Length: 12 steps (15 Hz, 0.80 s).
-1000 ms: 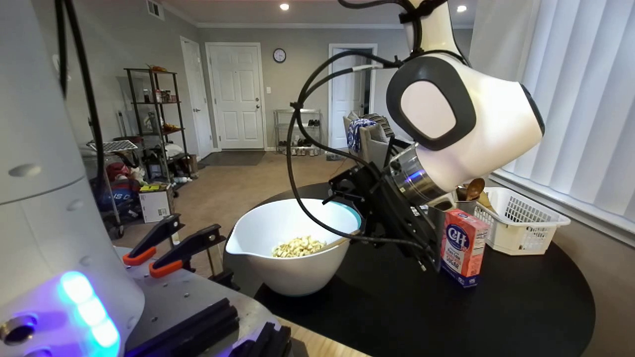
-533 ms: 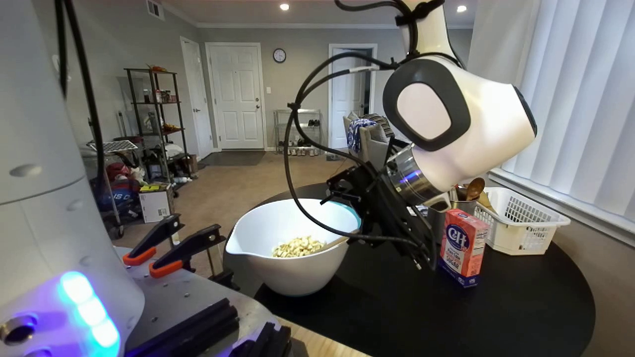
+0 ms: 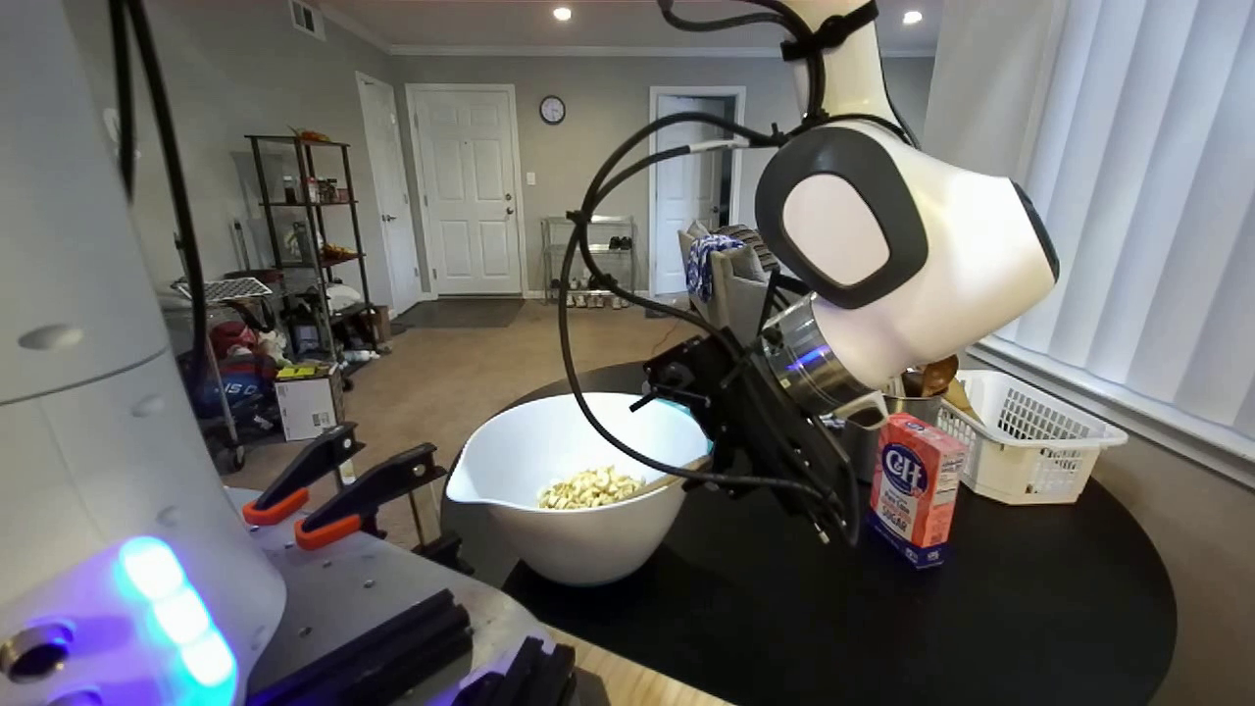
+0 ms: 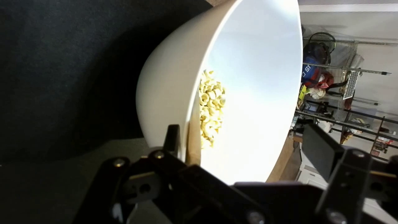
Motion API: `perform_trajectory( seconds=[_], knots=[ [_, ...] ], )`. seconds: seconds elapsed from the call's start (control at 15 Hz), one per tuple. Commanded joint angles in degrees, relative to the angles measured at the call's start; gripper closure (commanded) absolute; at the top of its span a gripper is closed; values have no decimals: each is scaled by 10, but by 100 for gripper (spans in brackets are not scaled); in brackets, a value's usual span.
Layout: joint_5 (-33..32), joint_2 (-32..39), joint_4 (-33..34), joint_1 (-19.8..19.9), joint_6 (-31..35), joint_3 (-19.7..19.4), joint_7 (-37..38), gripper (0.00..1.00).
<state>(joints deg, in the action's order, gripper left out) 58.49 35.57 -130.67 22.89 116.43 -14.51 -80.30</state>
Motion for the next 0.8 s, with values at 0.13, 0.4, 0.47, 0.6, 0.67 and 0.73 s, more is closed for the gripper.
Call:
perform_trajectory(
  seconds=[0.13, 0.4, 0.47, 0.6, 0.67, 0.73],
  knots=[
    [0, 5, 4, 4, 5, 0, 16, 0],
    [2, 5, 6, 6, 8, -1, 10, 0],
    [3, 5, 8, 8, 6, -1, 8, 0],
    [4, 7, 11, 8, 6, 0, 6, 0],
    [4, 7, 13, 8, 6, 0, 6, 0],
    [4, 8, 15, 8, 5, 1, 5, 0]
  ],
)
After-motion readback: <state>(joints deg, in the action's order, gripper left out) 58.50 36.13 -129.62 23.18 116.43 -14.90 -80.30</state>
